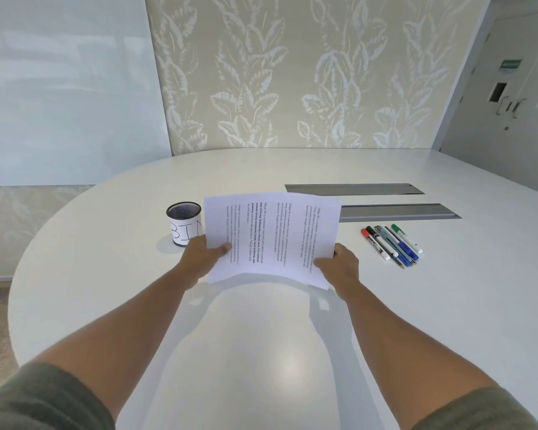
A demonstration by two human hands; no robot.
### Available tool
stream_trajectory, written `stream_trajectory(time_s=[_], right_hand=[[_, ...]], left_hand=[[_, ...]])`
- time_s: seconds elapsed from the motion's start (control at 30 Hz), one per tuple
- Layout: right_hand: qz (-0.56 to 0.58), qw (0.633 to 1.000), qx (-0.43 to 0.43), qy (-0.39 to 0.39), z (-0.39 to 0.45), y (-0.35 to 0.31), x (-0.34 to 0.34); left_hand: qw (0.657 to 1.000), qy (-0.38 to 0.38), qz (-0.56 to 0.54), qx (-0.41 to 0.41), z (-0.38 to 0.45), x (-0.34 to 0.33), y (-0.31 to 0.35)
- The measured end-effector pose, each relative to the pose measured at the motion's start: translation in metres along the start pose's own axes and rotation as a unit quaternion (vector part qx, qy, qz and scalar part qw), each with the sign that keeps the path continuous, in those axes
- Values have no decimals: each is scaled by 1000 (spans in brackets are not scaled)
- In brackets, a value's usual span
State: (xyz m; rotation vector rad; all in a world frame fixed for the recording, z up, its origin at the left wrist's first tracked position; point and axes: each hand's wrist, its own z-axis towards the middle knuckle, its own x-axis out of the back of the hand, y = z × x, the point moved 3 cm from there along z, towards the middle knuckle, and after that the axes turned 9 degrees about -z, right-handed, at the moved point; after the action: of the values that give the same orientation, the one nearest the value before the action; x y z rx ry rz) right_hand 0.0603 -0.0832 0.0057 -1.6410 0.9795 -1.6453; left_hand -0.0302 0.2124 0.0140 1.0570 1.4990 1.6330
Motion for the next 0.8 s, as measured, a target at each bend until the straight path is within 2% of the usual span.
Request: stream_trajectory(time_s=[0.07,0.27,0.5,0.8], right_hand=[[-28,999,-16,-16,-2,11,-4],[-27,999,-35,-23,-2,14,-7],[40,999,-20,-17,-3,9,-7],[153,987,-7,-37,-5,2,0]], left_hand=[[996,-32,70,40,1,3,-19],[995,-38,82,52,0,4,-24],[1000,0,11,-6,-2,5,-11],[995,82,-57,22,7,15,-6]])
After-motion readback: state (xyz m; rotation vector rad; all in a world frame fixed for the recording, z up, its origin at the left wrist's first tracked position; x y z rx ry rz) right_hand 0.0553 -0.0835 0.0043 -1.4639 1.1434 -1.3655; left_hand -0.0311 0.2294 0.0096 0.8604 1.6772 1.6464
